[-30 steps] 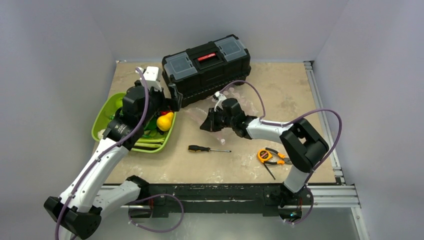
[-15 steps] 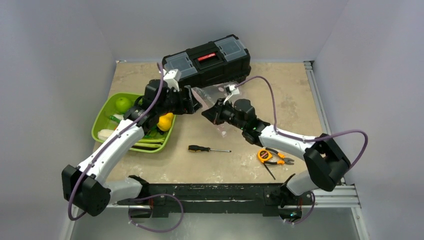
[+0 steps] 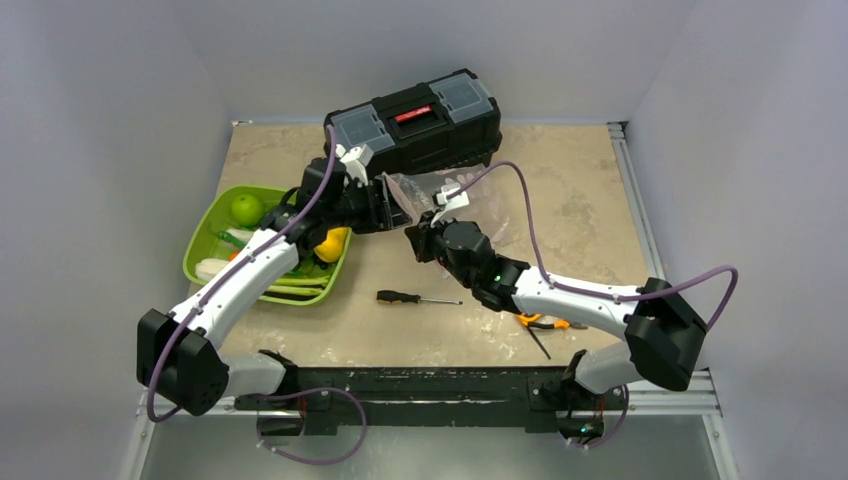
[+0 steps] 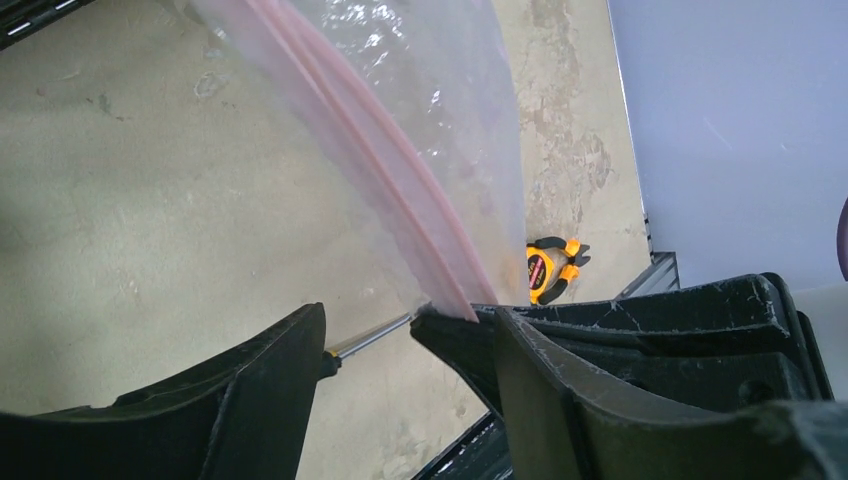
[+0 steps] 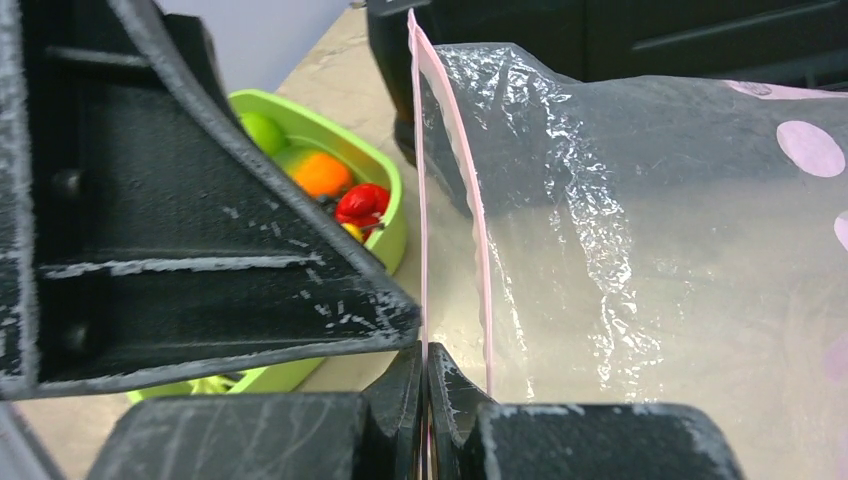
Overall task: Place the food in the zip-top bag and seal the zipper
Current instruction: Open the zipper of the food storage bag at the center of the board.
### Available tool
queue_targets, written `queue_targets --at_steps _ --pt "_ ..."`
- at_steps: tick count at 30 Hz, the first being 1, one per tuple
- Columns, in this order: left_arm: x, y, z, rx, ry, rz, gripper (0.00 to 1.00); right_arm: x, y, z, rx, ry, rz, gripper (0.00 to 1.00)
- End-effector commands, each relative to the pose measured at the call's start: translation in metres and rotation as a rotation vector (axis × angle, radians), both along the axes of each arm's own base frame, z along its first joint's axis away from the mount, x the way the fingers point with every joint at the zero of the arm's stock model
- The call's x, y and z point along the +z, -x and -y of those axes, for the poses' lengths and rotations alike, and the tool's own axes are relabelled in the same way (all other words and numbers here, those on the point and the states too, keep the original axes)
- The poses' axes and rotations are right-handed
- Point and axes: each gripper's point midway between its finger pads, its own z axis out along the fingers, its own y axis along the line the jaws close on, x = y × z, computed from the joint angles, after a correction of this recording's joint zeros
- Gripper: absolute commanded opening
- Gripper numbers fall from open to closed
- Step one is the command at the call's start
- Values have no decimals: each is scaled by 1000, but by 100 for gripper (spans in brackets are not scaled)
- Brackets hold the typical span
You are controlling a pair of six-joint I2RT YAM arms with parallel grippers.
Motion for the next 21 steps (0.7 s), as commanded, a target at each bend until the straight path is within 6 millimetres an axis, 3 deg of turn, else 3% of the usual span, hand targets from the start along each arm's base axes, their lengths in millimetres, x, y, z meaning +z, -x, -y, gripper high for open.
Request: queue_targets --at_steps 1,7,14,21 --pt "31 -3 2 5 44 82 61 26 -11 7 -88 9 71 0" --pt "30 -5 -1 8 17 92 53 29 -7 0 -79 13 87 0" --pt "28 -7 -3 11 -7 96 60 26 -2 -7 -88 56 103 0" --pt "25 -8 -3 9 -24 84 55 24 2 -14 -84 84 115 0"
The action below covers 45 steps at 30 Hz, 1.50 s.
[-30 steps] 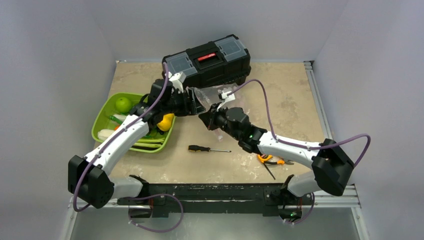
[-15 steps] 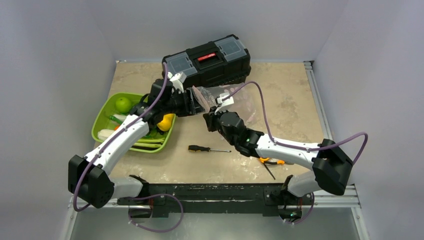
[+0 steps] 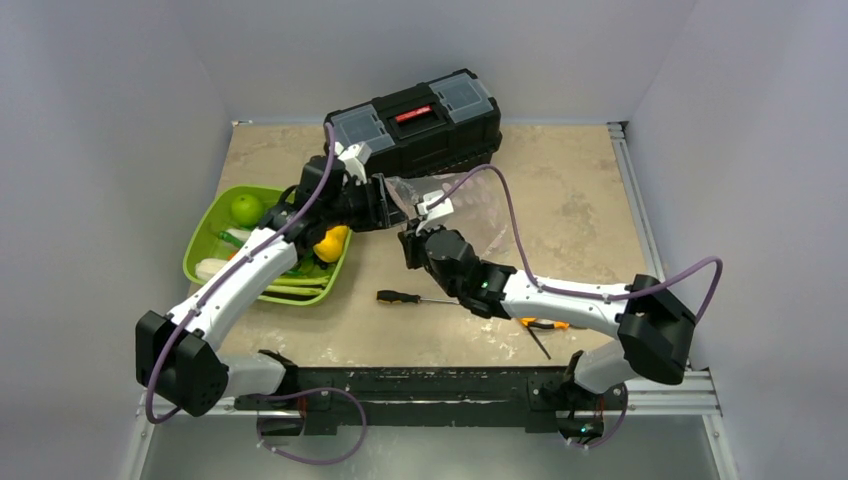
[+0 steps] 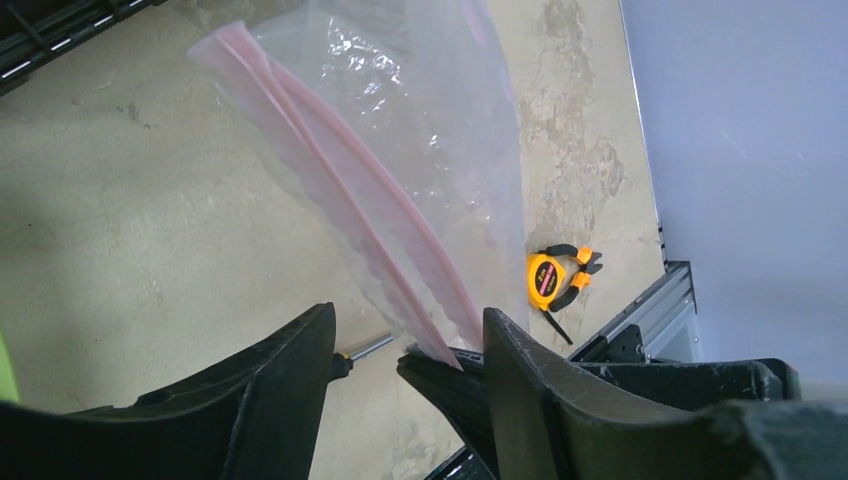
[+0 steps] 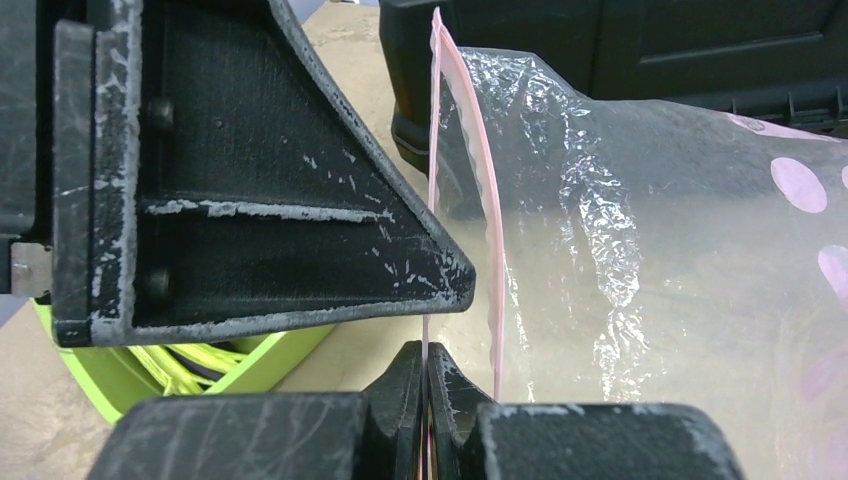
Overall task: Place the food in the zip-top bag and seal the zipper
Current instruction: Open the zipper of the food storage bag at the center of the board.
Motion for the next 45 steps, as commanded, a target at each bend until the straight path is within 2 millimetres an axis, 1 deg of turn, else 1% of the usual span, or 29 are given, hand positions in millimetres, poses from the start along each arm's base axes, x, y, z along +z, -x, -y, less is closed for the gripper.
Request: queue_targets --at_steps 1,5,9,15,17,19,20,23,25,27,28,32,36,39,40,42,45 --pt "21 -6 2 -11 2 69 52 24 -3 -6 -29 -16 54 0" --pt "19 -6 3 -16 -3 59 41 26 -2 -7 -38 -7 64 0" --pt "18 -6 4 -20 -7 55 34 24 -2 -7 -45 0 63 0" --pt "13 -6 3 -17 -31 39 29 28 1 -9 -46 -7 68 0" --pt "10 -6 2 -11 -47 32 30 29 1 -8 -47 -9 69 0" --pt "9 -7 2 -15 -54 24 33 29 2 -8 -47 -8 71 0" --pt "8 -6 3 -18 -57 21 32 30 2 -9 -45 -9 71 0" --pt "7 -6 6 -29 -60 20 17 31 4 -11 -36 -15 71 0" --pt "6 -5 7 -35 -60 16 14 31 5 -12 -29 -20 70 0" --pt "9 -5 7 -41 -59 25 8 30 6 -11 -29 -21 68 0" --pt "11 -5 5 -38 -61 35 0 28 5 -10 -34 -16 65 4" --pt "15 -6 1 -35 -79 75 0 24 8 -2 -38 0 58 22" --pt "20 -5 2 -38 -69 99 0 32 14 6 -24 -6 73 36" --pt "19 -6 -1 -29 -84 100 0 48 17 14 -28 -12 84 37" --pt "19 -5 -1 -31 -86 99 0 54 16 18 -33 -16 94 39" --pt "21 -4 -1 -34 -84 102 0 66 17 24 -44 -25 115 46" --pt "22 -4 -2 -31 -89 113 0 76 14 33 -84 -24 115 47"
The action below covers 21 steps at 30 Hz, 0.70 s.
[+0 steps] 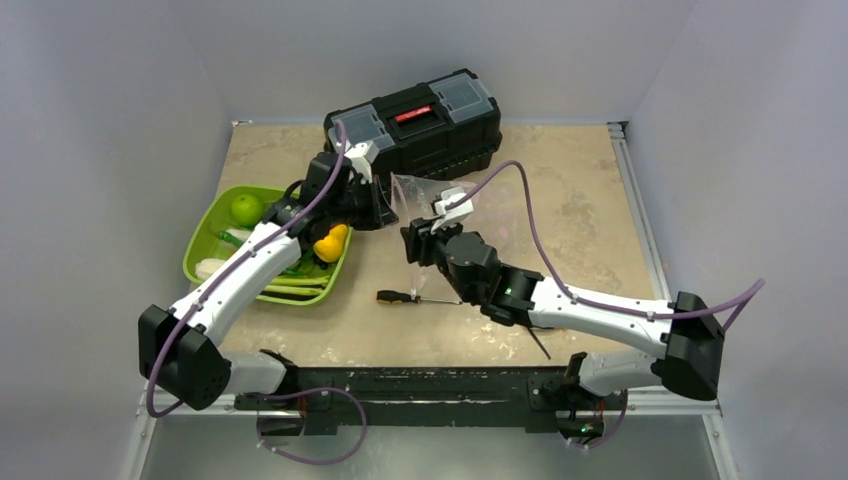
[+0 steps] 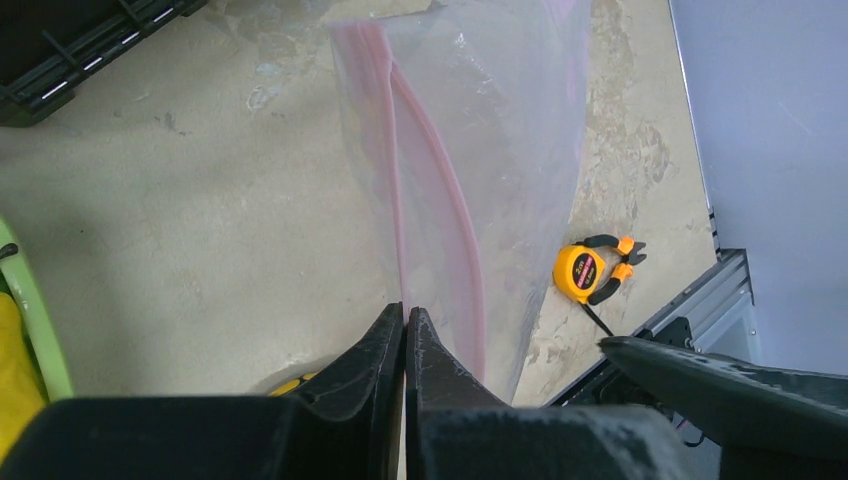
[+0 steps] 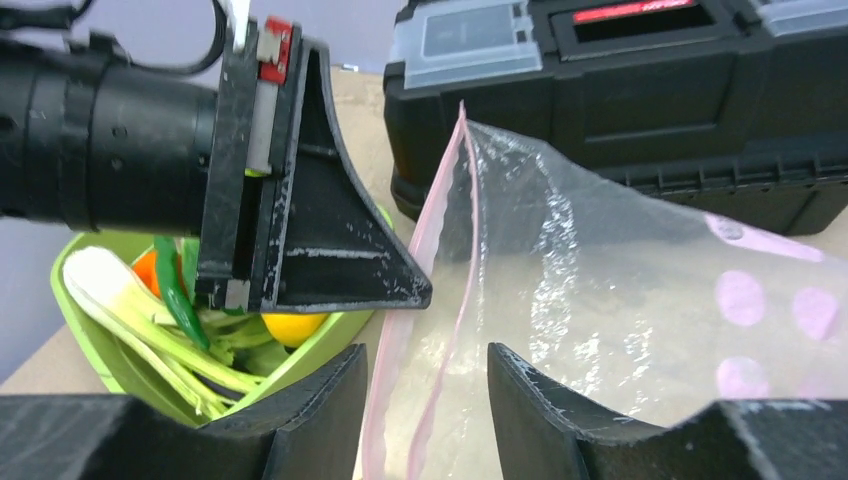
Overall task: Place the food in the zip-top bag and seal the zipper
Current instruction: Open the zipper of the food storage bag at the center of the board.
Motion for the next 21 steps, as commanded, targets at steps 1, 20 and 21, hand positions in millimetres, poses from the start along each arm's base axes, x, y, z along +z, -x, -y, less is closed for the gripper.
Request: queue_targets --at_steps 1,20,21 --pt "24 -1 0 -9 7 86 0 31 -5 14 -70 -29 28 47" --pt "31 4 1 -18 5 116 0 -24 -46 -2 -241 73 -217 18" --pt "31 3 0 -10 -1 117 0 -22 -45 2 -248 76 -214 14"
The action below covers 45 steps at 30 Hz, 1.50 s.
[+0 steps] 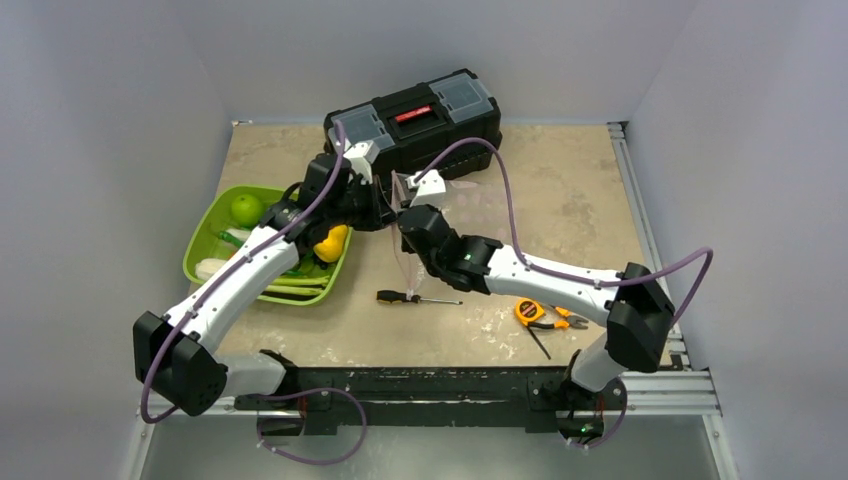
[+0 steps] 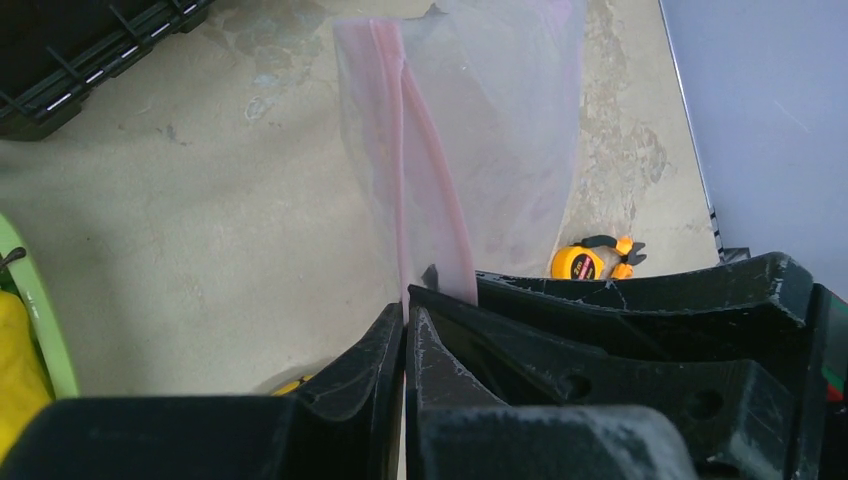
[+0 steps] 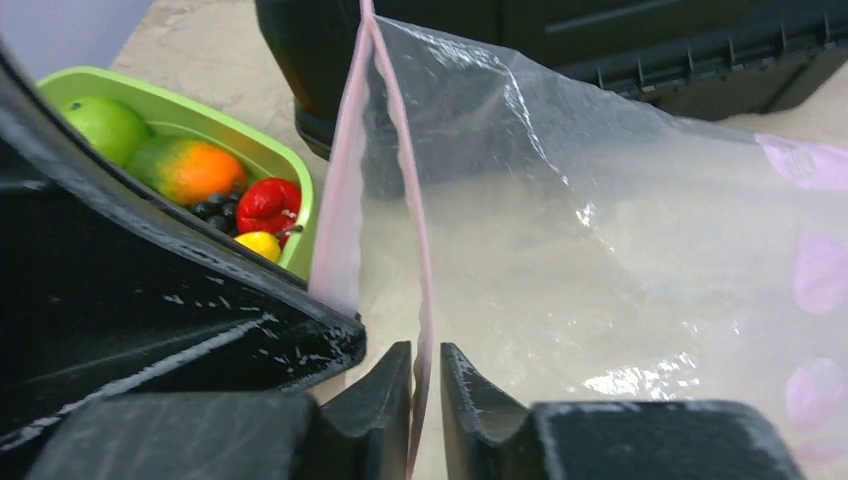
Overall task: Place the food in the zip-top bag and seal the zipper
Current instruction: Open the zipper of the food storage bag at the center of the board.
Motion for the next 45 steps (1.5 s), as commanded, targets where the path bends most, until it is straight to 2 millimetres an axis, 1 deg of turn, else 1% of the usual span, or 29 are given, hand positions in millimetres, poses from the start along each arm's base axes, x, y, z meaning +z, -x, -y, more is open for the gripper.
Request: queue_targets --at_steps 1,3,4,8,10,11,12,14,17,20,21,22,24,27,28,30,31,32,33,35,37,40,41,43,44,45 --pt "20 -3 -2 8 2 72 0 24 -2 17 -92 -20 21 11" --pt "21 -3 -4 14 -12 70 0 29 0 26 -98 -9 48 1" --pt "22 -4 -5 15 -19 72 0 33 1 30 -99 -13 57 0" --pt "22 -5 -9 26 -38 80 0 47 0 65 -171 38 113 0" --pt "21 -6 -9 24 -45 78 0 56 1 81 -182 28 136 0" --pt "20 -6 -8 18 -46 75 0 55 2 84 -179 25 140 0" --pt "18 -6 -7 13 -48 69 0 60 2 90 -181 5 146 0" --pt "16 -6 -4 -1 -45 57 0 61 3 90 -157 -13 145 0" --pt "15 -6 3 -37 -28 50 0 60 4 83 -124 -8 125 0" --pt "20 -4 4 -45 -15 62 0 58 3 83 -129 30 104 0" --pt "22 -4 4 -47 -12 73 2 59 3 84 -131 38 103 0" --pt "26 -3 3 -50 -11 87 6 60 3 85 -130 44 102 0" --pt "31 -3 1 -56 -14 116 21 64 3 87 -133 59 108 0" --pt "37 -2 -1 -69 -22 165 46 69 2 99 -170 107 117 0" --pt "40 -2 -2 -70 -25 182 55 71 0 106 -193 134 122 0" --pt "46 -2 -6 -68 -33 214 66 76 -4 124 -246 200 131 0" --pt "49 -3 -9 -61 -38 228 73 79 -6 135 -273 229 135 0" --pt "52 -4 -13 -45 -42 235 85 83 -9 148 -308 255 137 0" --pt "53 -6 -16 -31 -43 243 91 88 -10 161 -341 276 145 0" --pt "53 -9 -25 2 -59 249 92 100 -8 191 -434 317 163 0" --pt "55 -12 -31 24 -66 250 93 111 -2 216 -507 344 179 0" --pt "60 -13 -38 40 -60 257 92 132 5 239 -560 393 227 0" --pt "60 -14 -42 54 -71 264 93 140 6 243 -570 408 238 0" --pt "58 -17 -48 78 -100 271 93 149 4 243 -563 450 238 0" --pt "56 -18 -51 87 -116 271 95 149 2 240 -546 480 234 0" --pt "55 -20 -53 94 -132 267 97 144 -3 230 -494 505 223 0"
